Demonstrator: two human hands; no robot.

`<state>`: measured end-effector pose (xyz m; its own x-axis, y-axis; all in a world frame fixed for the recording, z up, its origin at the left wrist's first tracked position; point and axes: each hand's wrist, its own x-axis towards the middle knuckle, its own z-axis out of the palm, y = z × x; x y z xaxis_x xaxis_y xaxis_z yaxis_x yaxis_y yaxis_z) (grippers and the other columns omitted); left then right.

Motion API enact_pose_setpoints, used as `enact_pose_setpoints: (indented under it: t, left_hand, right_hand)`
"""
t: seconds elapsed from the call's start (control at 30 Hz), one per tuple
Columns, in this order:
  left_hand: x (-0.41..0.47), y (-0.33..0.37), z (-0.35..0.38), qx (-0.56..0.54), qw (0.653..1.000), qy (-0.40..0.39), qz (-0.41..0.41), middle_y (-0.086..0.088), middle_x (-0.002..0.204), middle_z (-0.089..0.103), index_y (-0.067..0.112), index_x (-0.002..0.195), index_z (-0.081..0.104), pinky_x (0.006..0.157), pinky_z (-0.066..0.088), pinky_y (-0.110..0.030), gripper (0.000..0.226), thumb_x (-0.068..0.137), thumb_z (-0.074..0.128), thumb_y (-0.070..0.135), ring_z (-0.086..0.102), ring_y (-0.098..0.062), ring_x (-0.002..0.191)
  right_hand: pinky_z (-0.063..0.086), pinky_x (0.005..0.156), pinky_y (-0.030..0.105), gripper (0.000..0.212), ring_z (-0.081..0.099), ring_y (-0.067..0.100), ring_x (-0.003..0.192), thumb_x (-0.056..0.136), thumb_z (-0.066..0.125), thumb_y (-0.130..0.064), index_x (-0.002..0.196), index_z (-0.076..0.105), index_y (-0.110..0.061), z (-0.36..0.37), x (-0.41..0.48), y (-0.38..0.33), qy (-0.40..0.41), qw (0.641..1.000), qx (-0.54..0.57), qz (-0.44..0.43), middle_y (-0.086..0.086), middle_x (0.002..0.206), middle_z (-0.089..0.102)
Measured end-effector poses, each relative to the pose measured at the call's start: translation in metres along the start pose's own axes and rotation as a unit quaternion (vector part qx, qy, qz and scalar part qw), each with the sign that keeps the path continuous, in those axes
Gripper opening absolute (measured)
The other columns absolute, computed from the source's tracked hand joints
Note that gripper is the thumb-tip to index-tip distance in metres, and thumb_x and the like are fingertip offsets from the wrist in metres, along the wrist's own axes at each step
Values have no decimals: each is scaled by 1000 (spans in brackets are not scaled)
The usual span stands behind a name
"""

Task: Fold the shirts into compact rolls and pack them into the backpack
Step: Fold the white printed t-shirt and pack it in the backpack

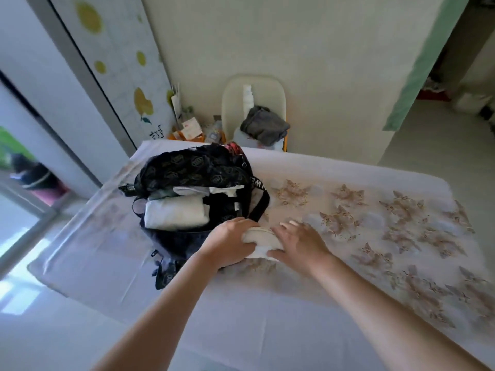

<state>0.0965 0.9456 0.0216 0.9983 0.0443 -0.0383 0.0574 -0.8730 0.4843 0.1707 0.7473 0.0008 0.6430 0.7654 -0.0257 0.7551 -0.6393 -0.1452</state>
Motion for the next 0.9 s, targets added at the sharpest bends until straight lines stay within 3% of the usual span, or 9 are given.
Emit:
enact_pose_setpoints:
  t: [0.1, 0.17, 0.33, 0.4, 0.53, 0.63, 0.7, 0.77, 0.9]
  left_hand:
    - [0, -56, -45, 28, 999, 34, -3, 18, 117, 59, 39, 125, 56, 79, 46, -26, 48, 79, 68, 37, 59, -10, 102]
    - [4, -96, -70, -30, 998, 57, -5, 16, 121, 54, 34, 127, 56, 85, 46, -25, 53, 78, 75, 39, 56, -9, 105]
    - [22, -170, -114, -122, 973, 187, -52, 19, 129, 46, 29, 137, 47, 84, 33, -1, 58, 86, 73, 31, 44, 2, 111]
    - [29, -194, -116, -83, 973, 214, -39, 11, 138, 45, 24, 141, 44, 95, 37, -11, 53, 92, 64, 22, 44, -6, 122]
    - [34, -234, -91, 0, 991, 122, -54, 6, 139, 45, 28, 141, 44, 102, 40, -31, 47, 95, 56, 26, 42, -18, 131]
    - [33, -252, -68, 20, 998, -21, -63, 2, 152, 31, 41, 154, 12, 115, 25, -40, 66, 98, 46, 49, 24, -24, 143]
    - [37, -257, -59, 34, 997, -55, -52, 1, 155, 27, 44, 154, -6, 120, 16, -43, 75, 97, 42, 57, 15, -26, 147]
    - [40, -256, -56, 33, 998, -42, -42, 0, 155, 29, 43, 154, -7, 121, 13, -42, 78, 96, 43, 59, 15, -27, 147]
    - [44, -257, -52, -21, 998, -8, -51, 3, 152, 32, 43, 152, 10, 120, 17, -39, 78, 89, 55, 53, 21, -22, 143]
  right_hand:
    - [46, 72, 35, 38, 56, 21, 100, 92, 55, -58, 104, 55, -22, -3, 56, -43, 19, 997, 70, 23, -5, 97, 59]
    - [45, 65, 35, 34, 59, 20, 88, 91, 58, -56, 94, 54, -23, -5, 92, -67, 1, 988, 143, 60, -7, 86, 57]
    - [46, 71, 26, 33, 63, 10, 91, 93, 61, -49, 119, 59, -29, -9, 166, -121, -28, 908, 390, 153, -10, 103, 67]
    - [45, 71, 24, 35, 61, 8, 93, 95, 58, -46, 125, 56, -28, 2, 191, -136, -20, 872, 439, 218, -9, 110, 66]
    - [49, 82, 34, 42, 60, 19, 97, 98, 49, -45, 126, 55, -15, 40, 215, -149, -72, 845, 391, 359, -2, 109, 61]
    - [52, 84, 38, 43, 60, 24, 97, 97, 45, -47, 122, 55, -14, 53, 217, -154, -111, 856, 303, 404, 3, 111, 62]
    - [50, 94, 41, 47, 54, 25, 112, 93, 49, -38, 135, 46, -17, 58, 224, -153, -54, 896, 244, 367, 4, 126, 54]
    - [43, 106, 39, 64, 43, 21, 130, 91, 53, -33, 150, 28, -23, 59, 233, -152, 19, 913, 271, 305, 1, 145, 39]
    - [44, 104, 33, 69, 47, 17, 132, 96, 53, -41, 153, 14, -39, 60, 249, -148, 36, 835, 454, 308, -6, 153, 37]
